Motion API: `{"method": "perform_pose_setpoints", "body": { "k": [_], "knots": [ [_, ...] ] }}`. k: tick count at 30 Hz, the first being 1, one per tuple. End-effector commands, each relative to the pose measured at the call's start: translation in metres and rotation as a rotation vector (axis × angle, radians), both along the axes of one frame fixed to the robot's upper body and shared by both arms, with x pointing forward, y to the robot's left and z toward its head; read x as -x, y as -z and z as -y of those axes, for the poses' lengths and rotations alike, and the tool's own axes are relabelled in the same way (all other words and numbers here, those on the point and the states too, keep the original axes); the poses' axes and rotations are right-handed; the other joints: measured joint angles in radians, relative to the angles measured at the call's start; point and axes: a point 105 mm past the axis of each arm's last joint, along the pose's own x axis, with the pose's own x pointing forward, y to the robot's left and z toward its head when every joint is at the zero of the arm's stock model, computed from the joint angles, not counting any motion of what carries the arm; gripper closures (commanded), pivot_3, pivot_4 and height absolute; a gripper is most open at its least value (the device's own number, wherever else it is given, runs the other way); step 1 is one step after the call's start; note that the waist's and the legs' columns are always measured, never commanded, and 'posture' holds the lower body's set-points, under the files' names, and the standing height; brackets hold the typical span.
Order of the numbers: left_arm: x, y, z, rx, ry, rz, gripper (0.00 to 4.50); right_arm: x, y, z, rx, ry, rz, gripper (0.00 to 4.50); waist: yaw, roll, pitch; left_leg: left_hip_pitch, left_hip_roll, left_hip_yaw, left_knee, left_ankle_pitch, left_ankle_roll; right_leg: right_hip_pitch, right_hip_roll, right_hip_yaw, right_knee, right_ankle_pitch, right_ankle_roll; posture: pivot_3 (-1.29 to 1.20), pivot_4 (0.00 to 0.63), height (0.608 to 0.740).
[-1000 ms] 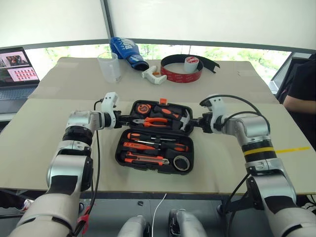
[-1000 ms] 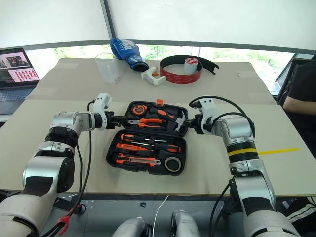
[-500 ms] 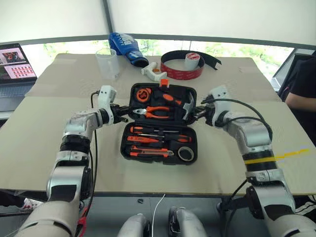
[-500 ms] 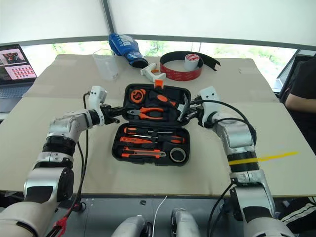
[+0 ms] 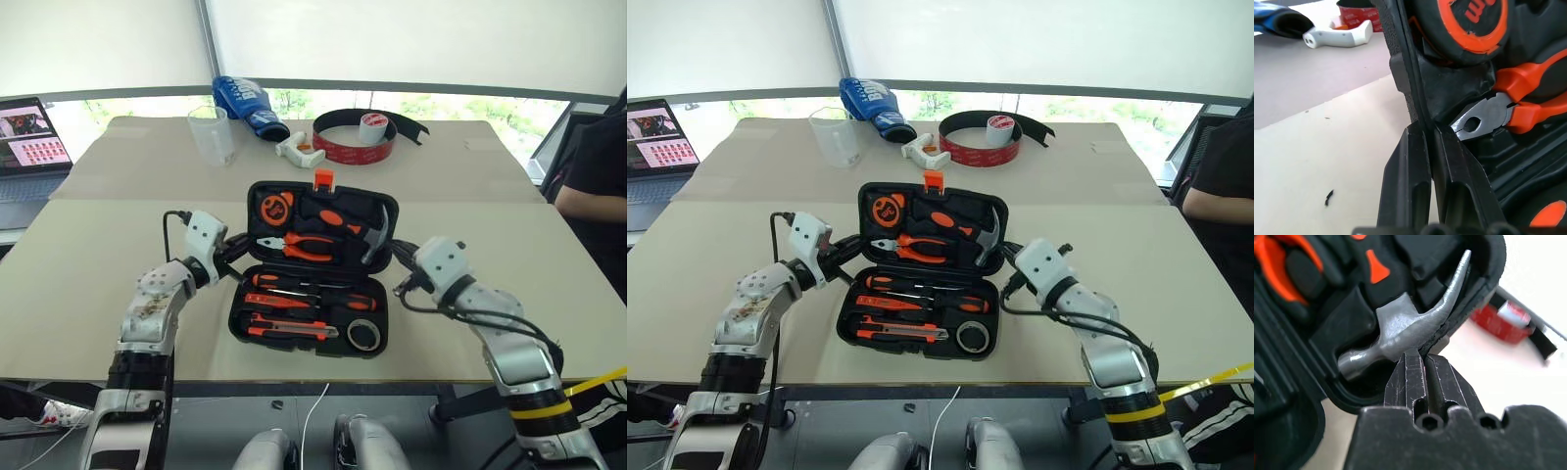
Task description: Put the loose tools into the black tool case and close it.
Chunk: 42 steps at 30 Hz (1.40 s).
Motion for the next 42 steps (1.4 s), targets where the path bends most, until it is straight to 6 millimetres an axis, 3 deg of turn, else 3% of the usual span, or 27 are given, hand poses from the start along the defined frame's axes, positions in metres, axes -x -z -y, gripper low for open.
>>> {"method": "perform_pose_setpoints", "body": {
  "k": [1,7,14,18,20,24,27,29,31,33,34,37,39,42],
  "knots": [
    [0.001,-0.019,-0.007,-0.02,-0.06,0.102,4.5,0.007,-0.005,-0.006,0.073,-0.041,0.096,4.45,0.001,0.0,0.0,0.0,0.0,0.0,0.0,0.0,0.0,0.0,0.0,0.0,0.001,0.0,0.0,0.0,0.15,0.73],
    [0.002,-0.019,-0.013,-0.057,-0.101,0.145,4.5,0.008,-0.009,-0.002,0.167,-0.044,0.219,4.45,0.002,0.0,0.0,-0.001,0.001,0.0,0.0,0.002,0.003,-0.002,0.001,0.0,0.002,0.003,-0.005,0.0,0.15,0.73],
    [0.02,-0.014,-0.021,-0.082,-0.134,0.167,4.5,0.032,-0.002,-0.006,0.247,-0.13,0.276,4.45,0.002,0.0,0.0,-0.001,0.002,0.0,0.0,0.002,0.005,-0.001,0.001,0.0,0.001,0.003,-0.005,0.0,0.15,0.73],
    [0.041,-0.005,-0.037,-0.07,-0.186,0.118,4.5,0.053,0.007,-0.006,0.295,-0.178,0.281,4.45,0.001,0.0,0.0,0.0,0.003,0.0,-0.001,0.001,0.005,-0.001,0.001,0.0,0.001,0.0,-0.001,0.0,0.15,0.73],
    [0.059,0.004,-0.044,-0.065,-0.205,0.068,3.74,0.07,0.013,-0.007,0.306,-0.23,0.255,4.5,0.0,0.0,0.0,0.0,0.003,0.0,-0.001,0.001,0.005,-0.001,0.002,0.0,0.001,0.0,-0.001,0.0,0.15,0.73],
    [0.11,0.011,-0.065,-0.083,-0.16,-0.089,2.35,0.1,0.014,0.012,0.278,-0.264,0.067,3.1,0.007,0.0,0.0,0.0,0.005,0.0,-0.004,0.0,0.007,-0.001,0.002,-0.001,0.001,-0.004,-0.001,0.0,0.15,0.73],
    [0.154,0.02,-0.078,-0.081,-0.024,-0.341,1.21,0.119,0.016,0.025,0.227,-0.286,-0.161,2.07,0.012,0.0,0.0,-0.002,0.005,0.0,-0.003,-0.002,0.011,-0.001,0.002,-0.001,0.0,-0.006,0.0,0.0,0.15,0.73],
    [0.157,0.016,-0.099,-0.052,-0.053,-0.434,1.04,0.134,0.021,0.025,0.193,-0.339,-0.319,1.89,0.027,0.001,0.0,0.0,0.005,0.0,-0.002,-0.004,0.011,0.001,0.001,-0.001,-0.001,-0.008,0.002,0.0,0.15,0.73],
    [0.133,0.007,-0.117,-0.071,-0.096,-0.408,1.04,0.15,0.025,0.018,0.147,-0.424,-0.484,1.89,0.045,0.002,-0.001,0.0,0.005,0.0,0.0,-0.01,0.017,0.002,0.0,-0.001,-0.001,-0.009,0.003,0.0,0.15,0.73],
    [0.101,0.001,-0.117,-0.152,-0.058,-0.34,1.04,0.162,0.032,0.01,0.155,-0.508,-0.589,1.89,0.057,0.002,-0.001,0.001,0.005,0.0,0.002,-0.01,0.018,0.004,0.0,-0.002,-0.001,-0.009,0.004,0.0,0.15,0.73],
    [0.089,-0.001,-0.116,-0.176,-0.049,-0.323,0.97,0.164,0.034,0.008,0.167,-0.532,-0.602,2.15,0.065,0.002,-0.001,0.001,0.006,0.0,0.001,-0.01,0.018,0.005,0.0,-0.003,-0.001,-0.008,0.005,0.0,0.15,0.73],
    [0.048,-0.006,-0.097,-0.218,0.027,-0.257,1.62,0.165,0.04,0.001,0.185,-0.577,-0.629,2.92,0.064,0.0,-0.003,-0.001,0.006,0.0,0.002,-0.009,0.021,0.005,0.0,-0.004,-0.001,-0.008,0.007,0.0,0.15,0.73],
    [0.021,-0.009,-0.077,-0.257,0.092,-0.222,2.38,0.166,0.042,-0.004,0.195,-0.616,-0.647,3.66,0.063,-0.001,-0.003,-0.004,0.005,0.001,0.003,-0.005,0.019,0.003,0.0,-0.003,-0.002,-0.009,0.007,0.0,0.15,0.73],
    [-0.001,-0.009,-0.051,-0.294,0.187,-0.192,3.43,0.16,0.043,-0.012,0.2,-0.64,-0.643,4.5,0.055,-0.003,-0.004,-0.007,0.002,0.001,0.005,-0.003,0.022,0.0,-0.002,-0.003,-0.002,-0.003,-0.001,0.0,0.15,0.73]
  ]
}}
